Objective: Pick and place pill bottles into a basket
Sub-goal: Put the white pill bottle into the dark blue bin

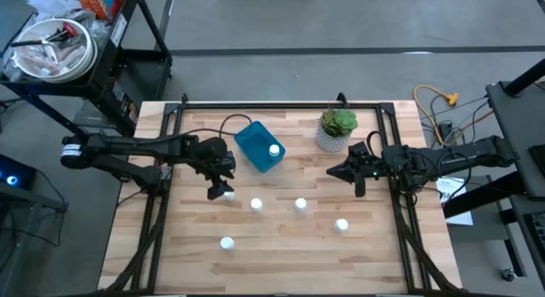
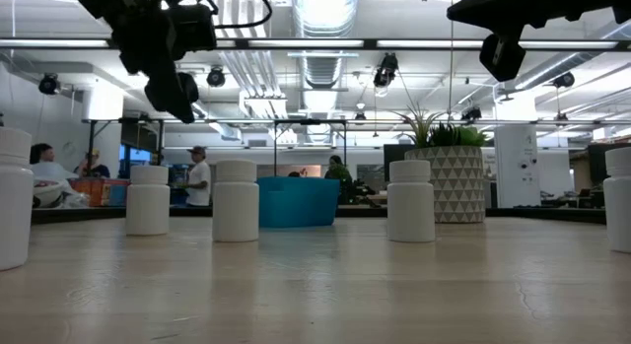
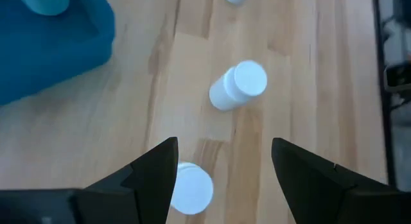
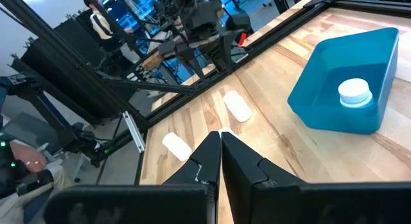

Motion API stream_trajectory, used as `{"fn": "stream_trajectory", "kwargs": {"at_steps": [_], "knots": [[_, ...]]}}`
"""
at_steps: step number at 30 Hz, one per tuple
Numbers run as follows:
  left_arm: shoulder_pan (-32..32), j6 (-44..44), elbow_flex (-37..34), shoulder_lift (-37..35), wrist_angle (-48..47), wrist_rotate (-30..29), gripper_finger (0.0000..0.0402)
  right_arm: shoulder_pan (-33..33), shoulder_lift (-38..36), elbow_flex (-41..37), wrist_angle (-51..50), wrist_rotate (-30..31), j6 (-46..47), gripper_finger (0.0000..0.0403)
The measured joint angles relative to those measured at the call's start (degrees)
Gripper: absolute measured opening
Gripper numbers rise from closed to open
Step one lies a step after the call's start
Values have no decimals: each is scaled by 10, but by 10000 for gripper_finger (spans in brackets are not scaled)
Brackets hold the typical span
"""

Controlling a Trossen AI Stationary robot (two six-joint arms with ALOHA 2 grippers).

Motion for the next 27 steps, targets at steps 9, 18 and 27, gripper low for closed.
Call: {"fn": "stream_trajectory", "kwargs": {"at_steps": [9, 18, 27], "knots": [[-3, 105, 0, 33, -73, -2, 235, 0, 0, 0, 0, 15, 10, 8], [-4, 147, 0, 70, -81, -32, 235, 0, 0, 0, 0, 17, 12, 8], [-13, 154, -1, 102, -79, -32, 235, 0, 0, 0, 0, 20, 12, 8]]}}
